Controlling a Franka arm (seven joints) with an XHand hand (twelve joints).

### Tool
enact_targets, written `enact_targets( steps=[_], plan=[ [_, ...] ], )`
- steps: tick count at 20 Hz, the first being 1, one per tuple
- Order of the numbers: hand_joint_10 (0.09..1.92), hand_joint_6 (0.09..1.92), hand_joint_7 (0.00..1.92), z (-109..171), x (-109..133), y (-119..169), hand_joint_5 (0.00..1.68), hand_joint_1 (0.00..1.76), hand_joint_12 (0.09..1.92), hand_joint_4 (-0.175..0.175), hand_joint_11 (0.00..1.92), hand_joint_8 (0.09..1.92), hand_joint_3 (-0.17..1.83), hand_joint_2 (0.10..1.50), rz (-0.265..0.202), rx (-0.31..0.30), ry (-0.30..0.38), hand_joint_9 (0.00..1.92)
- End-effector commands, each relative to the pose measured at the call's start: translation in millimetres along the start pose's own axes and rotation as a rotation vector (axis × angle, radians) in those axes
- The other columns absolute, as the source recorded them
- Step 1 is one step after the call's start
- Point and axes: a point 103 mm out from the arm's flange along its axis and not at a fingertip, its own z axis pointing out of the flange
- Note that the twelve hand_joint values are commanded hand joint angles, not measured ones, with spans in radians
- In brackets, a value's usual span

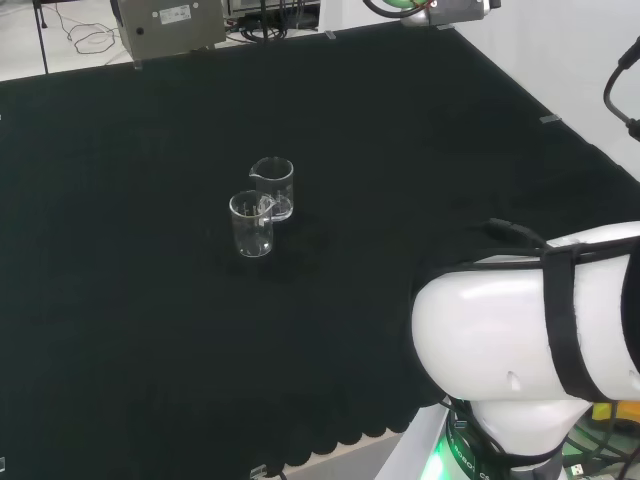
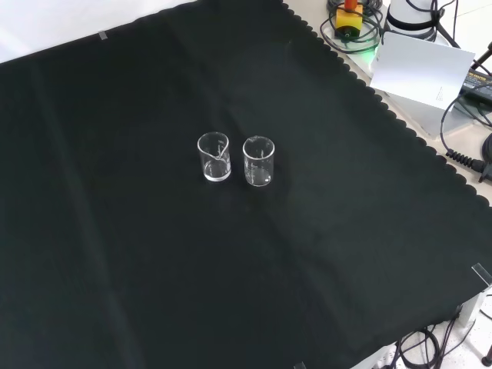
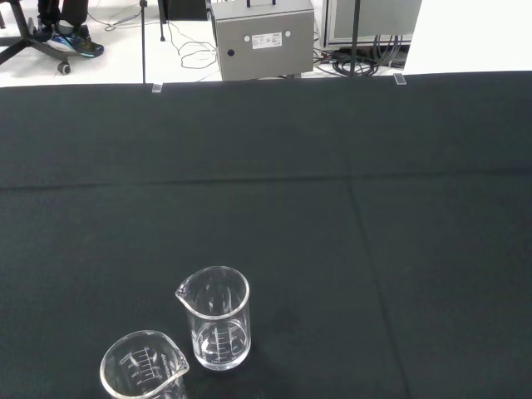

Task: Pick up the beaker on the right.

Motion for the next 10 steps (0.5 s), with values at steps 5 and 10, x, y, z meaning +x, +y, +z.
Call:
enact_targets(
  steps=[5,10],
  plan=[
    [0.64,0.16,0.04,-0.9,0.9,-1.8,0.34,0.04,1.25,-0.028,0.00,0.54,0.32,1.27,0.002,-0.012,-0.014,0.12],
    [0.64,0.14,0.04,2.0,1.5,-0.8,0.35,0.04,1.25,-0.028,0.00,0.53,0.30,1.28,0.006,-0.005,-0.015,0.13]
  ],
)
